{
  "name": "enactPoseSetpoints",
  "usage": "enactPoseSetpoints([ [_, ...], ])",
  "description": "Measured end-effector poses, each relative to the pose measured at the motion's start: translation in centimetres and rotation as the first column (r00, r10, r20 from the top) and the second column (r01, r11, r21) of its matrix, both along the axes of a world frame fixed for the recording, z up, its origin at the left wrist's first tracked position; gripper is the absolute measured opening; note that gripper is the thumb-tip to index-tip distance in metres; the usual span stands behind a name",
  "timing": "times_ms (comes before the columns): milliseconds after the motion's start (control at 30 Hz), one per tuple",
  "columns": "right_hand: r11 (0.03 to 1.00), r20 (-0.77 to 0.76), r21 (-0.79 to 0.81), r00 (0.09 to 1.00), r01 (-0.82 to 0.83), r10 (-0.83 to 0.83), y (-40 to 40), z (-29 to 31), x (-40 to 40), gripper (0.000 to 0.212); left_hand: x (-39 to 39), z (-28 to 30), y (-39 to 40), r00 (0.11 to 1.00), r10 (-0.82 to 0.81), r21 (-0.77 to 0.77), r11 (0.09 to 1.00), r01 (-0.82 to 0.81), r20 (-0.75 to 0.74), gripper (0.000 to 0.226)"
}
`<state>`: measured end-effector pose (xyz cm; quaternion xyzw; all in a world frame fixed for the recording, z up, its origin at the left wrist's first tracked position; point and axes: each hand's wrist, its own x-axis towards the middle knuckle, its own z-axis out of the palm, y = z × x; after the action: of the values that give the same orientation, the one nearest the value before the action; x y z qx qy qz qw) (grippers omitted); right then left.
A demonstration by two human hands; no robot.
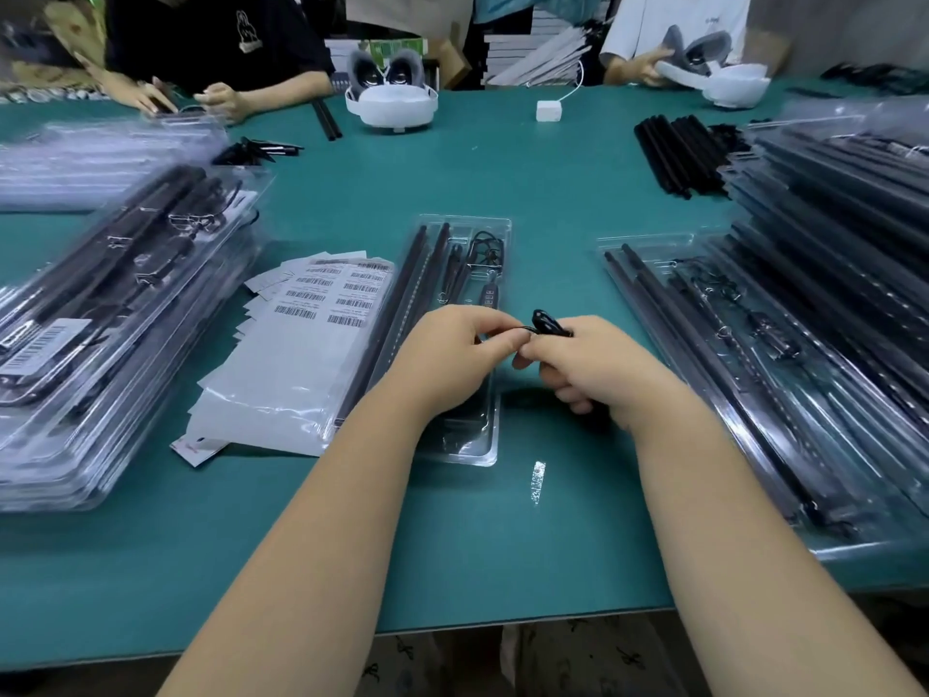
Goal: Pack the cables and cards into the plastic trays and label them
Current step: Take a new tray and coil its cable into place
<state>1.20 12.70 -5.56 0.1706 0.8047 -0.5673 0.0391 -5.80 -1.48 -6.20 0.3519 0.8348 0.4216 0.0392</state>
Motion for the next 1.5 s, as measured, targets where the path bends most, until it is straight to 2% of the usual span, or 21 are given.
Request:
enactPoseSetpoints([
  [100, 0.971, -0.088, -0.203, 0.985, 0.125, -0.146, -0.4, -0.3, -0.8, 0.029, 0.0, 0.1, -0.4, 0.998, -0.002, 0.006, 1.000, 0.001, 0.066, 0.012],
  [133, 0.963, -0.139, -0.221, 0.972, 0.157, -0.191, -0.7, -0.6, -1.0, 0.034, 0.1, 0.1, -0.4, 0.997, 0.002, 0.011, 1.000, -0.003, 0.078, 0.009],
  [233, 0.951, -0.295, -0.122, 0.905, 0.282, -0.307, -1.7, -1.4, -1.8, 0.038, 0.4, 0.3, -0.1, 0.992, 0.058, 0.070, 0.995, -0.067, 0.114, 0.017],
  [333, 0.926, -0.334, -0.147, 0.863, 0.349, -0.378, -2.3, -1.7, -2.3, 0.040, 0.6, 0.4, 0.1, 0.974, 0.102, 0.154, 0.979, -0.134, 0.203, 0.040],
  [433, 0.943, -0.342, -0.111, 0.879, 0.313, -0.331, -2.6, -1.9, -2.4, 0.041, 1.3, -0.1, 0.6, 0.953, 0.155, 0.219, 0.952, -0.215, 0.260, 0.044],
  [533, 0.951, -0.340, -0.067, 0.889, 0.303, -0.307, -2.7, -2.0, -2.4, 0.035, 1.8, 0.0, 0.9, 0.961, 0.177, 0.193, 0.956, -0.219, 0.212, 0.049],
  [633, 0.884, -0.282, -0.264, 0.846, 0.385, -0.453, -2.4, -1.9, -2.7, 0.034, 2.1, 0.8, 0.7, 0.979, 0.076, 0.106, 0.990, -0.097, 0.192, 0.045],
  [667, 0.851, -0.248, -0.348, 0.836, 0.394, -0.489, -2.4, -1.8, -2.7, 0.034, 2.4, 1.1, 0.6, 0.988, 0.053, 0.054, 0.997, -0.061, 0.148, 0.042],
  [700, 0.826, -0.222, -0.397, 0.831, 0.400, -0.510, -2.3, -1.8, -2.8, 0.034, 2.8, 1.3, 0.5, 0.997, 0.056, -0.025, 0.998, -0.055, 0.045, 0.038],
  [767, 0.782, -0.212, -0.442, 0.795, 0.440, -0.568, -2.3, -1.9, -2.9, 0.035, 3.6, 1.6, 0.2, 0.973, 0.150, -0.207, 0.961, -0.185, -0.174, 0.044],
  [800, 0.746, -0.214, -0.475, 0.762, 0.466, -0.612, -2.3, -1.9, -2.9, 0.033, 4.1, 1.7, 0.1, 0.959, 0.206, -0.314, 0.913, -0.261, -0.197, 0.057],
  [833, 0.712, -0.215, -0.513, 0.732, 0.478, -0.647, -2.2, -1.9, -3.0, 0.029, 4.4, 1.8, -0.1, 0.960, 0.232, -0.429, 0.860, -0.277, -0.155, 0.072],
  [933, 0.685, -0.222, -0.573, 0.720, 0.450, -0.658, -1.9, -1.9, -3.0, 0.019, 5.5, 1.5, -0.6, 0.993, 0.114, -0.659, 0.748, -0.078, 0.012, 0.108],
  [1033, 0.689, -0.212, -0.565, 0.727, 0.454, -0.653, -1.9, -1.9, -3.0, 0.022, 6.2, 1.5, -1.4, 0.998, 0.020, -0.692, 0.721, 0.031, 0.066, 0.109],
  [1133, 0.639, -0.145, -0.590, 0.714, 0.493, -0.685, -1.6, -1.8, -2.9, 0.030, 6.1, 2.2, -2.4, 0.995, 0.003, -0.634, 0.770, 0.065, 0.104, 0.099],
  [1200, 0.573, -0.083, -0.652, 0.706, 0.496, -0.704, -1.4, -1.6, -2.9, 0.030, 6.1, 2.7, -2.9, 0.984, 0.054, -0.475, 0.879, 0.034, 0.170, 0.094],
  [1267, 0.511, -0.038, -0.712, 0.700, 0.481, -0.713, -1.3, -1.5, -3.0, 0.028, 6.6, 2.5, -2.7, 0.964, 0.132, -0.257, 0.964, -0.070, 0.232, 0.090],
  [1333, 0.481, -0.009, -0.735, 0.702, 0.479, -0.712, -1.4, -1.5, -2.9, 0.032, 7.1, 1.7, -2.0, 0.933, 0.196, -0.093, 0.980, -0.176, 0.301, 0.080],
  [1433, 0.418, 0.042, -0.780, 0.706, 0.465, -0.707, -1.2, -1.4, -2.8, 0.049, 6.7, 0.8, -1.2, 0.845, 0.201, 0.107, 0.951, -0.289, 0.496, 0.052],
  [1500, 0.372, 0.059, -0.815, 0.703, 0.443, -0.709, -1.2, -1.2, -2.8, 0.049, 6.0, 0.5, -1.0, 0.810, 0.174, 0.188, 0.926, -0.329, 0.560, 0.049],
])
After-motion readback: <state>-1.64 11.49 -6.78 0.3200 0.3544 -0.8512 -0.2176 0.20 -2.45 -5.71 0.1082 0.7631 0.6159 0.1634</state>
